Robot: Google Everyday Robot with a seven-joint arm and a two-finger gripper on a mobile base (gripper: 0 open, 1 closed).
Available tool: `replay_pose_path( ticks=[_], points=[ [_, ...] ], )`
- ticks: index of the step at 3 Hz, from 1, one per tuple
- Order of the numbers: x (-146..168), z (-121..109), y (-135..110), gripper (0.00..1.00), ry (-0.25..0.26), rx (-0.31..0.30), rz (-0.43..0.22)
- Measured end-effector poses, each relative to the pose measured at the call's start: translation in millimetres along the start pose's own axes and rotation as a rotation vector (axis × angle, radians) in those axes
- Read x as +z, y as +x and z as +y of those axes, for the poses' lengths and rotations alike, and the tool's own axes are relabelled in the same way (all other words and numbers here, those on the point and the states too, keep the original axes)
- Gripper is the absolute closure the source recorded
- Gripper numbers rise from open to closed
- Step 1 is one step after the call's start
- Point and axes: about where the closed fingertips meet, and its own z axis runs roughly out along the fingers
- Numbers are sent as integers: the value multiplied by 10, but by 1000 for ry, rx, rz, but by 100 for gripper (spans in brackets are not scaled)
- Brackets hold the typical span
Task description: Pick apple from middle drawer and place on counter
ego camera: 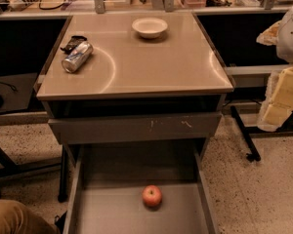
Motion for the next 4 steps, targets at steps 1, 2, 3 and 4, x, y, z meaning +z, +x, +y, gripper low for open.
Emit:
replay_pose_path(
  ticks=[1, 2, 3, 4],
  points=[
    [1, 0, 0, 0, 0, 0, 0],
    [149, 15, -35, 0, 14, 16, -13],
    [637, 146, -141, 0, 15, 46, -32],
    [1389, 298, -336, 0, -17, 66, -71]
  ],
)
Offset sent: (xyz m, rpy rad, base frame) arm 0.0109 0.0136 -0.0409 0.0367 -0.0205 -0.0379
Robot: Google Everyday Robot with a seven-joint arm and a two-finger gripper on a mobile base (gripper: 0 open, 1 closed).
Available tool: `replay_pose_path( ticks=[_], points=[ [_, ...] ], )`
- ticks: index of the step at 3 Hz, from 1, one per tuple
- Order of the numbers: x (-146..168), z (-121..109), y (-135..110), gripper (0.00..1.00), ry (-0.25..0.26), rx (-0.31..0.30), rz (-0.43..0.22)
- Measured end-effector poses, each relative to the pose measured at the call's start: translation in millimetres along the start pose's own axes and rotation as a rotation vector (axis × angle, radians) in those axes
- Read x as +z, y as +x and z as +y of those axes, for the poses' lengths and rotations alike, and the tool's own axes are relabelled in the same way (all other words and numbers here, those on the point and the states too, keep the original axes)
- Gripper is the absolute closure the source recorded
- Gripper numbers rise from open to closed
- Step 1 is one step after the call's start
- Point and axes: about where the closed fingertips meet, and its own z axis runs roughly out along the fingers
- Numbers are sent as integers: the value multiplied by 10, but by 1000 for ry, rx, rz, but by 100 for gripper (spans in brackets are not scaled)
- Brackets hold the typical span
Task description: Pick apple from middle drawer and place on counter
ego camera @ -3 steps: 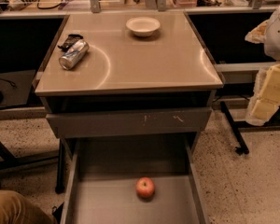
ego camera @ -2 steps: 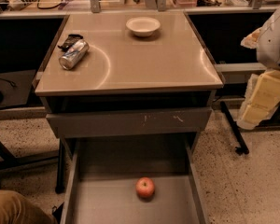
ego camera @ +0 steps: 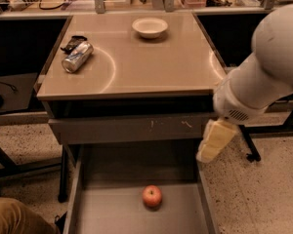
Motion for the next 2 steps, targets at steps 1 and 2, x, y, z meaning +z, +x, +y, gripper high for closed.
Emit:
replay_pose_path(
  ticks=[1, 2],
  points=[
    [34, -98, -72, 0, 51, -2, -32],
    [34, -99, -73, 0, 51, -2, -32]
  ],
)
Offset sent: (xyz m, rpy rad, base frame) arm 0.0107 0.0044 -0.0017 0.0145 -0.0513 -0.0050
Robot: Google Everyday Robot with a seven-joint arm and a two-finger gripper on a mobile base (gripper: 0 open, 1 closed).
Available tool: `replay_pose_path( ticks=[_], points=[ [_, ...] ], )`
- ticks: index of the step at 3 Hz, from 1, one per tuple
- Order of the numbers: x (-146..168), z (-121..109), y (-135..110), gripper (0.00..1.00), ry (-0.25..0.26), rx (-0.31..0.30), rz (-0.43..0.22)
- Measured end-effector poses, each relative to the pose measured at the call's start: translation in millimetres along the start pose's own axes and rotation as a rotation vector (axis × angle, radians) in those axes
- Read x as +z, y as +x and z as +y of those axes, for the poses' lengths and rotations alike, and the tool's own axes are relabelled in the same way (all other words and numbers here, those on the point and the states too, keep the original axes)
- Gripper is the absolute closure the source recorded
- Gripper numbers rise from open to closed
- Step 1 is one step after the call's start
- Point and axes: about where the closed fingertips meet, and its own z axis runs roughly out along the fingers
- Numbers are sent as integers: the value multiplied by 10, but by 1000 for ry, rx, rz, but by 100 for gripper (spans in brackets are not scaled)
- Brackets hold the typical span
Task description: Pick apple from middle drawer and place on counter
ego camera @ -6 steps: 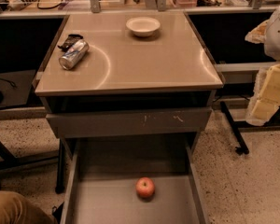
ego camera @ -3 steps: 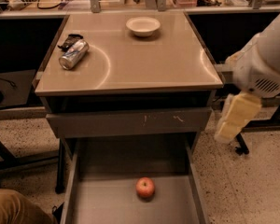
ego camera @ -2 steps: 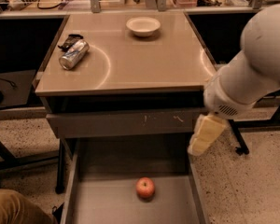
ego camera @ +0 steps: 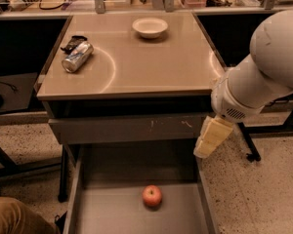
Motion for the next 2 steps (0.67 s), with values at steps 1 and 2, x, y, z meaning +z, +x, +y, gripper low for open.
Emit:
replay_pose_path(
  ticks=[1, 2],
  points=[
    [192, 51, -36, 0, -15, 3, -26],
    [836, 334, -44, 0, -92, 29, -106]
  ],
)
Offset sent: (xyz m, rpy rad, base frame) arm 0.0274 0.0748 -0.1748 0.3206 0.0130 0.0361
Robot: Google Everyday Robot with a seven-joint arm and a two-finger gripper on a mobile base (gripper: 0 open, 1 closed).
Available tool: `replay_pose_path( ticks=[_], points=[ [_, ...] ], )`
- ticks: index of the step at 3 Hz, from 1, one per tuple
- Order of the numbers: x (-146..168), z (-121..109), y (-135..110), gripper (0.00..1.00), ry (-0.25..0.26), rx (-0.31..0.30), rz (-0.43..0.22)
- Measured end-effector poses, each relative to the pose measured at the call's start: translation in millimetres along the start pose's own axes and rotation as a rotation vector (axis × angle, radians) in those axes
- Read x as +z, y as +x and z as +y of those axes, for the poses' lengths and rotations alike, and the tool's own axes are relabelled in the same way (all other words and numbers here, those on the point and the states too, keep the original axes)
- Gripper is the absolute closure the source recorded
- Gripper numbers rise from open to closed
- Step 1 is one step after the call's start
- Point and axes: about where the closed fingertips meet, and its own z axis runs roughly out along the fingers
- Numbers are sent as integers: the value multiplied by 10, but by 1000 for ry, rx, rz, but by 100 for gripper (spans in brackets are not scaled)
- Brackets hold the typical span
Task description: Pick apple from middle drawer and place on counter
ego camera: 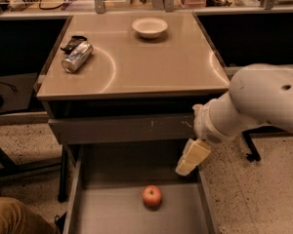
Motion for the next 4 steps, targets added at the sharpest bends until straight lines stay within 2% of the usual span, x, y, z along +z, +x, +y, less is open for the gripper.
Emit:
replay_pose_path(
  ticks=[1, 2, 3, 4],
  points=[
    [641, 218, 144, 0, -27, 57, -70],
    [1183, 378, 268, 0, -31, 120, -157],
    [1212, 205, 203, 0, 31, 131, -192],
    [1212, 205, 203, 0, 31, 131, -192]
  ],
)
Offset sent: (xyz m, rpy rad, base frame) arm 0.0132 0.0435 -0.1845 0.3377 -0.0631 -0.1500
